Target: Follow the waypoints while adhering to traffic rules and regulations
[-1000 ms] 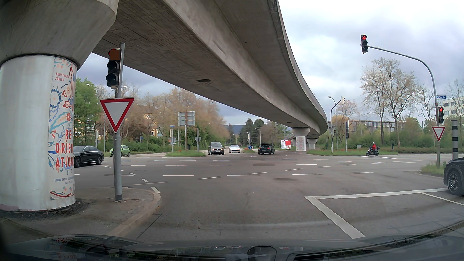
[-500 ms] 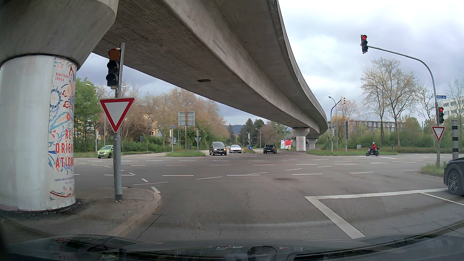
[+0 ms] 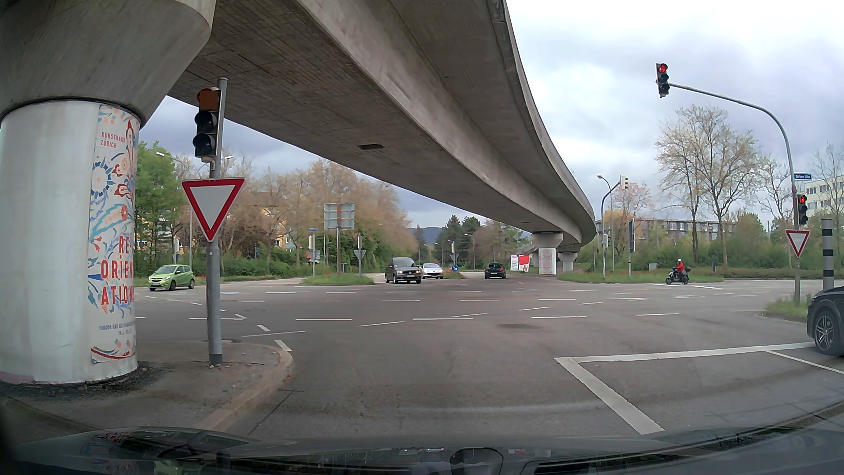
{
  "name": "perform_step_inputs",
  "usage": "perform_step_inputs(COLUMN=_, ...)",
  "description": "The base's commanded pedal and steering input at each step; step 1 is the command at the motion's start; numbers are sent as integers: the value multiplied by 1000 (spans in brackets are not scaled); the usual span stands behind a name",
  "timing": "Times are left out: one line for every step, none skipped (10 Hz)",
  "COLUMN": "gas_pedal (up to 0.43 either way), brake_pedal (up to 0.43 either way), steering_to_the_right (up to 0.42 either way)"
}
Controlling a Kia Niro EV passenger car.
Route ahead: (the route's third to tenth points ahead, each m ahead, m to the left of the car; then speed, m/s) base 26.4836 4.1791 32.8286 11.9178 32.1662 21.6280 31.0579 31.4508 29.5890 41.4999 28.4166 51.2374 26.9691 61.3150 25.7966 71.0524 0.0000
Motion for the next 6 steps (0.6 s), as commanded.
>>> perform_step_inputs(gas_pedal=0, brake_pedal=244, steering_to_the_right=-8)
perform_step_inputs(gas_pedal=0, brake_pedal=244, steering_to_the_right=-8)
perform_step_inputs(gas_pedal=0, brake_pedal=244, steering_to_the_right=-9)
perform_step_inputs(gas_pedal=0, brake_pedal=244, steering_to_the_right=-8)
perform_step_inputs(gas_pedal=0, brake_pedal=244, steering_to_the_right=-9)
perform_step_inputs(gas_pedal=0, brake_pedal=244, steering_to_the_right=-9)
